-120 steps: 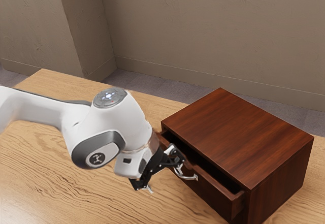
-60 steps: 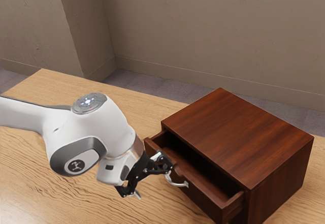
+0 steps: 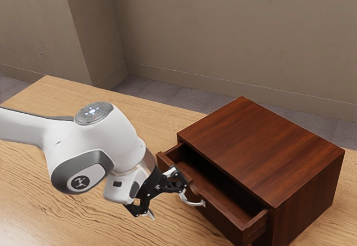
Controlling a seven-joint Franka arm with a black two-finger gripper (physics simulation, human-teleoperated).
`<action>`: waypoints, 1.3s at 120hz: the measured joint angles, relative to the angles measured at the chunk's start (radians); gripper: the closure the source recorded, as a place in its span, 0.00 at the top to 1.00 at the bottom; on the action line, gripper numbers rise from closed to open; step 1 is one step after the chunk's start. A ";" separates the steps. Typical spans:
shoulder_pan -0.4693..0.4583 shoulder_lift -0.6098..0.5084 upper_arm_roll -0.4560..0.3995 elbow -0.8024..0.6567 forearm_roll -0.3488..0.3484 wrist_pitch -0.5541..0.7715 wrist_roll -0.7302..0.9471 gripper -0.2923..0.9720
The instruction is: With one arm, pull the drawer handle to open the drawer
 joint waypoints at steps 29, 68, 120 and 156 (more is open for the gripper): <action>-0.003 -0.004 -0.001 -0.003 0.007 0.001 -0.006 0.59; -0.019 -0.034 -0.009 -0.028 -0.008 -0.011 -0.049 0.63; -0.013 -0.155 -0.014 -0.120 0.002 -0.039 -0.112 0.63; 0.120 -0.158 -0.213 0.404 0.025 -0.230 -0.160 0.72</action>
